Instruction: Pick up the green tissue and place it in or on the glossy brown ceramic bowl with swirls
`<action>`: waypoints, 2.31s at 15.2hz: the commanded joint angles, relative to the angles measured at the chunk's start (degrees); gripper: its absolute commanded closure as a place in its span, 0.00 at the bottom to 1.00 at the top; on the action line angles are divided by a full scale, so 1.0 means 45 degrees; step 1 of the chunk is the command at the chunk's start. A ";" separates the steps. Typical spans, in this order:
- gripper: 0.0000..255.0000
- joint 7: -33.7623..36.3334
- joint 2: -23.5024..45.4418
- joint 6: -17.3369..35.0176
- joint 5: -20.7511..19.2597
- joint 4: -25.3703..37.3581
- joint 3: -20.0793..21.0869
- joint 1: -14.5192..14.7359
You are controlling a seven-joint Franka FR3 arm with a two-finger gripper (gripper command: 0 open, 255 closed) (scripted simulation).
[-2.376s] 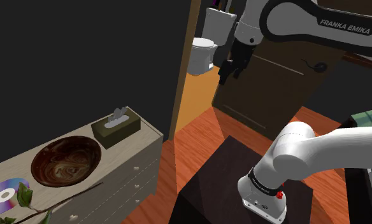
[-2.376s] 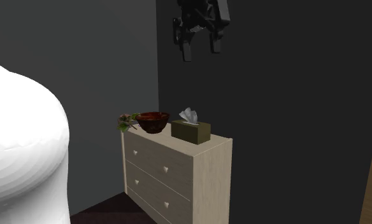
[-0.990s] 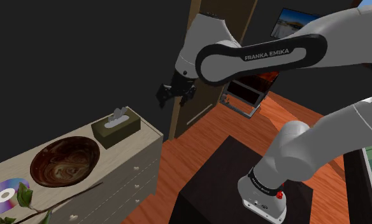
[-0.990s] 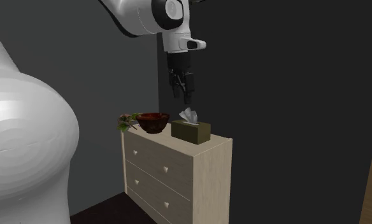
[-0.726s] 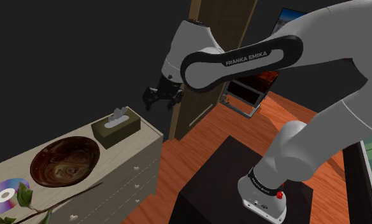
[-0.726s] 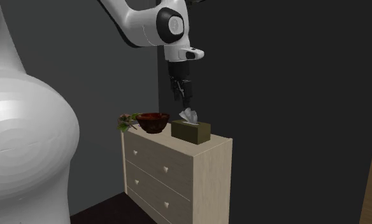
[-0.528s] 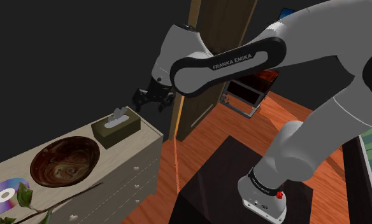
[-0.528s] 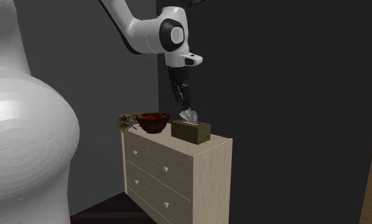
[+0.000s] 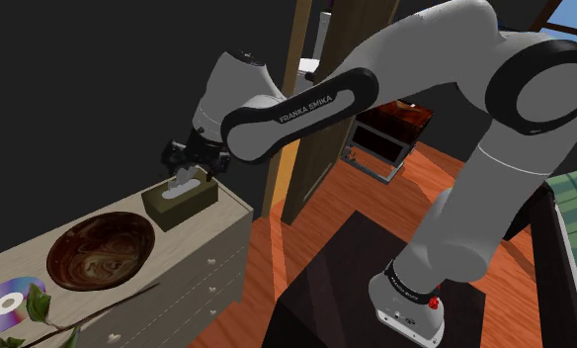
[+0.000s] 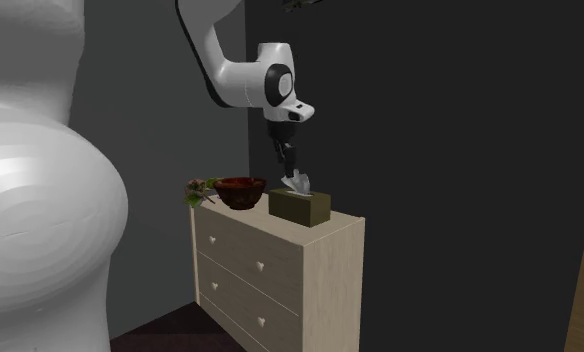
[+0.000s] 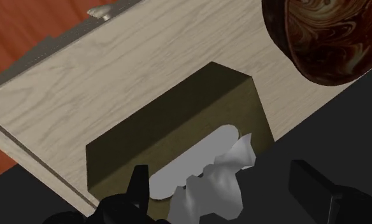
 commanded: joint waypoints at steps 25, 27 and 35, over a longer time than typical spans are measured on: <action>1.00 0.1401 0.2382 0.1225 -0.1289 0.1433 -0.0308 0.0585; 1.00 0.1394 0.2371 0.1236 -0.1282 0.1413 -0.0306 0.0580; 1.00 0.1163 0.1603 0.0034 -0.0881 0.1877 -0.0125 0.0426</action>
